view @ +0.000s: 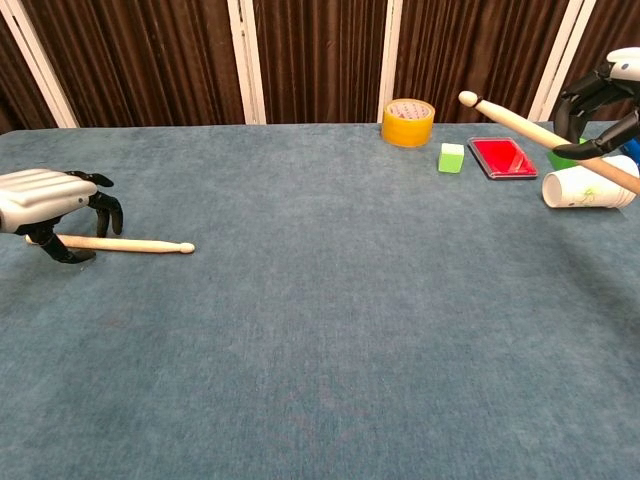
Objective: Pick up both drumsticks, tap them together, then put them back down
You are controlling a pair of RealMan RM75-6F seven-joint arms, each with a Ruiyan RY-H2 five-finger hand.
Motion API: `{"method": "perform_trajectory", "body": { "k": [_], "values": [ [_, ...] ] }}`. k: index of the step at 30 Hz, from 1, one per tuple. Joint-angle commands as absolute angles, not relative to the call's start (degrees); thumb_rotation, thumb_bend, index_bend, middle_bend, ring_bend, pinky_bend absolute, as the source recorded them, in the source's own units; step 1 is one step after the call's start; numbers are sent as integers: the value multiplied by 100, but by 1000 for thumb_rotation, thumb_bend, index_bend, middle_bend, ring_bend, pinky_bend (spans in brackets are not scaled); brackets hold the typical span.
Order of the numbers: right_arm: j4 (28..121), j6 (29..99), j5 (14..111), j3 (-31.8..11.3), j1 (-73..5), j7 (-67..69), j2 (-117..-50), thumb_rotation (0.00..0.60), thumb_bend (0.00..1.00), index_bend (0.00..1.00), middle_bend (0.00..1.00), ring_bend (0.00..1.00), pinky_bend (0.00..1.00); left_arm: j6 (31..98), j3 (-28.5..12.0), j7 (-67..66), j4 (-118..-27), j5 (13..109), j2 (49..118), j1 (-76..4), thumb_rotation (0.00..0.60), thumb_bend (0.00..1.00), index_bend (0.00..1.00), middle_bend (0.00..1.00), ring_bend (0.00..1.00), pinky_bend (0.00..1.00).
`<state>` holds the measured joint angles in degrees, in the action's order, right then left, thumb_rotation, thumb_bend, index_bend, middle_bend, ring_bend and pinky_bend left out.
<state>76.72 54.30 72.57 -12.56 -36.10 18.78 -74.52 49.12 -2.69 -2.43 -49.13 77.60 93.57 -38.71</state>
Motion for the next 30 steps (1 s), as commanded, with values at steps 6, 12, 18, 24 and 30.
{"method": "perform_trajectory", "body": {
  "k": [6, 12, 18, 24, 30],
  "values": [
    [7455, 5449, 7284, -1167, -3617, 1501, -7610, 600, 411, 705, 612, 422, 71, 5040, -592, -160, -6184, 7438, 8550, -3736, 600, 466, 223, 267, 0, 0],
    [7071, 5526, 7327, -984, -3650, 730, -8012, 600, 412, 705, 612, 422, 71, 5132, -865, -307, -7395, 7114, 7588, -3663, 600, 458, 156, 113, 0, 0],
    [6704, 5654, 7598, -748, -3674, 179, -8417, 600, 414, 705, 612, 422, 71, 5368, -1079, -316, -8119, 6907, 6997, -3548, 600, 458, 153, 112, 0, 0],
    [6367, 5709, 7781, -597, -3690, -100, -8913, 600, 414, 705, 612, 422, 71, 5366, -1330, 487, -8703, 6676, 6524, -3388, 600, 458, 127, 108, 0, 0],
    [6194, 5610, 7734, -661, -3774, -118, -9312, 600, 413, 705, 612, 422, 71, 5216, -1302, 722, -8810, 6760, 6302, -3380, 600, 458, 123, 107, 0, 0]
  ]
}}
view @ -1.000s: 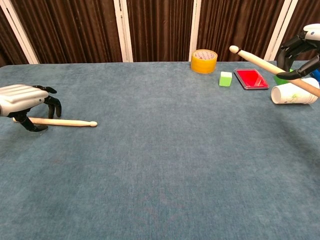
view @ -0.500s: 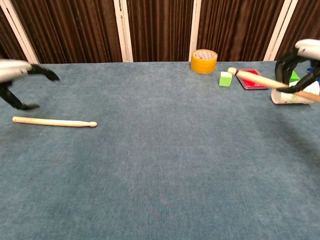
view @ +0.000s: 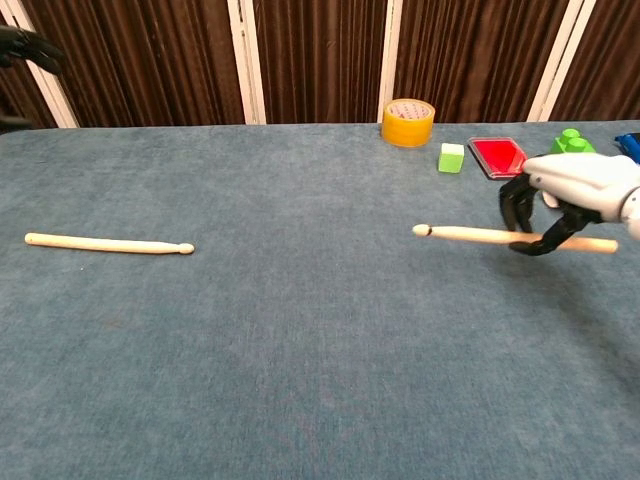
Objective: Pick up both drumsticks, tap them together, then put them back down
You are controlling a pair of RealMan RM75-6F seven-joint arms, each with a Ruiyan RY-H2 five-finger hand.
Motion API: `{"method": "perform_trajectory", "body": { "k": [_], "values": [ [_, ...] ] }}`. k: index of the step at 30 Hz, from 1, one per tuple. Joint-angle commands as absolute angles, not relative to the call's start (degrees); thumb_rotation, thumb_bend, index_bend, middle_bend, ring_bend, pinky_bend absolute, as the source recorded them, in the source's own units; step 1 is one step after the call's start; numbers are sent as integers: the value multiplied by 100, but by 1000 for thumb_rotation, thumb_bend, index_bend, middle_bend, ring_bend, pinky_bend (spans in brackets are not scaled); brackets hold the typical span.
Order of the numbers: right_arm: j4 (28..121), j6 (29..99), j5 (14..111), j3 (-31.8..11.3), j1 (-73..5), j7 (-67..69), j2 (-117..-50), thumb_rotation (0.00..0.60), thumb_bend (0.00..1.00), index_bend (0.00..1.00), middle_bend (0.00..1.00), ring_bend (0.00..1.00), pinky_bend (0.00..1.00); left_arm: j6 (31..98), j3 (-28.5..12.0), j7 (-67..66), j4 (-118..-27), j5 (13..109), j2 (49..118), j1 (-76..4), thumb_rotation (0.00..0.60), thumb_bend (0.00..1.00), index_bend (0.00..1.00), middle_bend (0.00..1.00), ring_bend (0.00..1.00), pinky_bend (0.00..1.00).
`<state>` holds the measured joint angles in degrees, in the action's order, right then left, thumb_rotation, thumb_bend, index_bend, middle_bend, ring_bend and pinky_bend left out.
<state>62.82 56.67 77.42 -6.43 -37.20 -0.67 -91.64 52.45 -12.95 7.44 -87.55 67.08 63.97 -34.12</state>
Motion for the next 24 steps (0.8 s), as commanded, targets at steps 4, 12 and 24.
{"method": "perform_trajectory", "body": {
  "k": [4, 12, 24],
  "values": [
    [6117, 5543, 7722, -692, -3843, -183, -9522, 600, 414, 705, 612, 422, 71, 5208, -1304, 859, -8812, 6792, 6305, -3379, 600, 457, 123, 107, 0, 0],
    [5748, 5314, 7539, -836, -4000, -361, -9893, 600, 414, 705, 612, 422, 71, 5246, -1239, 854, -8744, 6915, 6289, -3382, 600, 457, 120, 107, 0, 0],
    [5648, 5102, 7422, -829, -4018, -595, -9874, 600, 414, 705, 612, 422, 36, 5198, -1177, 948, -8597, 6881, 6298, -3363, 600, 457, 124, 108, 0, 0]
  ]
}}
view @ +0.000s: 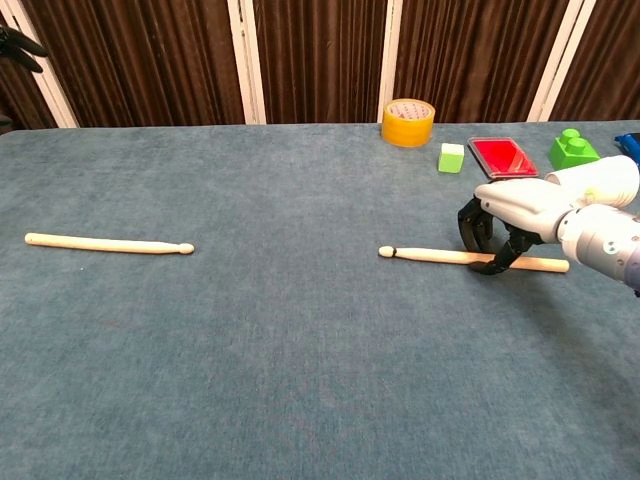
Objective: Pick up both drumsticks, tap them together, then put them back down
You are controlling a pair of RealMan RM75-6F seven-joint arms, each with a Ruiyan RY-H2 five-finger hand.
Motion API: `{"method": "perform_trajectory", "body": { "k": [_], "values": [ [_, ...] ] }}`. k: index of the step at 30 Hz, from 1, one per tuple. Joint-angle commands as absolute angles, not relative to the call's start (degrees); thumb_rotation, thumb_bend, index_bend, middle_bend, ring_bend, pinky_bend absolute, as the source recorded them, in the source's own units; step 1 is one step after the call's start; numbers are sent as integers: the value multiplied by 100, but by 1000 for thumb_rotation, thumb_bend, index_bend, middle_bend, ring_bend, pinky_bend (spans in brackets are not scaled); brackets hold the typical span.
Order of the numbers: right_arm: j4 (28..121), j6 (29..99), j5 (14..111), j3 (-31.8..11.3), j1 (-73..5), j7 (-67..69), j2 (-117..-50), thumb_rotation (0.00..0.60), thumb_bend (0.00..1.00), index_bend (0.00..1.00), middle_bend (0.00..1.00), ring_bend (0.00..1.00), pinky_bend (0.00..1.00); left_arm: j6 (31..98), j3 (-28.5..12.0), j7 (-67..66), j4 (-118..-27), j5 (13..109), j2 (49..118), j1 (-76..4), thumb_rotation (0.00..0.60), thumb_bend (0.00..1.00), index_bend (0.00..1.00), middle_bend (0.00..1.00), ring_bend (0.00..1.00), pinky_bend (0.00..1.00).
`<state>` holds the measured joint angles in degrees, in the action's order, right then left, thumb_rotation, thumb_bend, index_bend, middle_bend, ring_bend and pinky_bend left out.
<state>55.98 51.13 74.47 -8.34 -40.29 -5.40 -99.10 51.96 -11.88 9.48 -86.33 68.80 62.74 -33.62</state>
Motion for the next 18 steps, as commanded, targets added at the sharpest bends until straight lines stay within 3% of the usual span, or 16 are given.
{"method": "perform_trajectory", "body": {
  "k": [1, 7, 18],
  "values": [
    [5679, 5099, 7409, -830, -4009, -610, -9858, 600, 414, 705, 612, 422, 36, 5202, -1173, 950, -8578, 6882, 6314, -3364, 600, 457, 124, 107, 0, 0],
    [5862, 5089, 7349, -829, -3973, -745, -9771, 600, 414, 627, 596, 420, 36, 5206, -1177, 977, -8526, 6874, 6360, -3375, 600, 458, 122, 108, 0, 0],
    [6425, 4855, 6911, -921, -3966, -1243, -9478, 600, 414, 313, 504, 406, 36, 5177, -1170, 907, -8542, 6797, 6377, -3401, 600, 457, 121, 109, 0, 0]
  ]
}}
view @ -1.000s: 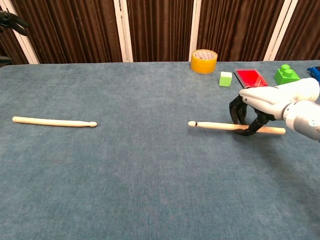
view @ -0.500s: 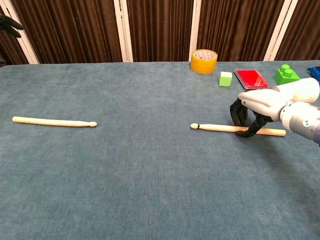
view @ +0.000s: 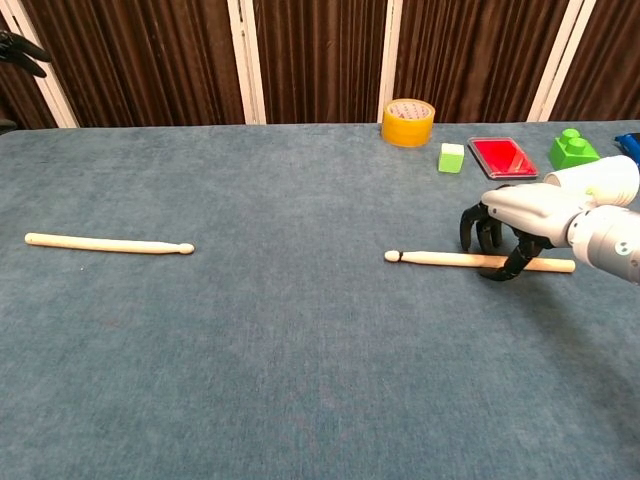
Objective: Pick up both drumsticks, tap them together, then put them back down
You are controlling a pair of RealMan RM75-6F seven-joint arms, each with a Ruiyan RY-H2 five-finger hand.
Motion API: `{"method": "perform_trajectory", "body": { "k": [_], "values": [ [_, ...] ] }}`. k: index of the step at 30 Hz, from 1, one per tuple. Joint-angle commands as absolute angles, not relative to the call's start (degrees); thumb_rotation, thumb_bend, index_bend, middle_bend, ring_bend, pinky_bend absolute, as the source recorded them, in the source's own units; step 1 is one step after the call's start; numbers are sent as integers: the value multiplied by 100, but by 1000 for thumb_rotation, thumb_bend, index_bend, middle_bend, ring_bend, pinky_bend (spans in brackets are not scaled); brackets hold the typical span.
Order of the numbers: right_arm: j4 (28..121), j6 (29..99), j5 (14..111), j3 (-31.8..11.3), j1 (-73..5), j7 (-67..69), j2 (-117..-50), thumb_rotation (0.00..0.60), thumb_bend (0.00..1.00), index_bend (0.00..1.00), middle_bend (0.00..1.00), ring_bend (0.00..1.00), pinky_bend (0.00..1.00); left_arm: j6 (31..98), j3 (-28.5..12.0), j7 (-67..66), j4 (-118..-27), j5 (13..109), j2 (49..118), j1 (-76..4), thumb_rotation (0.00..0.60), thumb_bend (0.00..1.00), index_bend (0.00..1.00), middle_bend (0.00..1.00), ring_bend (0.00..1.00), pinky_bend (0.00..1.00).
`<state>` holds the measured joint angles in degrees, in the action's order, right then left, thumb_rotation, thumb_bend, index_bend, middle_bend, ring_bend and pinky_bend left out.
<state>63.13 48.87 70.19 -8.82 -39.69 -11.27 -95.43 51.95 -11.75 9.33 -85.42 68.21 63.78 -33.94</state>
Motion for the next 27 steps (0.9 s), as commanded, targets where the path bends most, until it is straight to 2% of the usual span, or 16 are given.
{"method": "perform_trajectory", "body": {
  "k": [1, 3, 10, 13, 17, 21, 27],
  "values": [
    [6473, 4842, 6863, -929, -3966, -1301, -9452, 600, 414, 294, 502, 406, 36, 5175, -1173, 897, -8550, 6782, 6372, -3403, 600, 457, 121, 109, 0, 0],
    [6552, 4824, 6783, -941, -3969, -1414, -9408, 600, 414, 254, 496, 406, 36, 5190, -1185, 898, -8570, 6767, 6366, -3402, 600, 456, 121, 109, 0, 0],
    [7100, 4884, 6534, -1047, -3977, -1773, -9046, 600, 413, 218, 461, 406, 36, 5245, -1204, 874, -8652, 6738, 6294, -3379, 600, 457, 121, 107, 0, 0],
    [7675, 4806, 6299, -1040, -4004, -2198, -8596, 600, 413, 155, 392, 389, 36, 5365, -1227, 872, -8707, 6784, 6239, -3342, 600, 457, 123, 104, 0, 0],
    [8682, 4908, 5958, -1104, -3954, -2540, -7893, 600, 413, 79, 253, 308, 36, 5609, -1196, 757, -8862, 6934, 6132, -3246, 600, 456, 122, 77, 0, 0],
    [9691, 5508, 5977, -1201, -3640, -2446, -7252, 600, 394, 37, 160, 235, 36, 6133, -1023, 393, -9240, 7249, 5967, -2973, 600, 425, 115, 54, 0, 0],
    [10550, 6813, 6706, -982, -2795, -2046, -6609, 600, 288, 8, 107, 210, 36, 7175, -562, -445, -9964, 7713, 5918, -2292, 600, 342, 94, 35, 0, 0]
  ]
}}
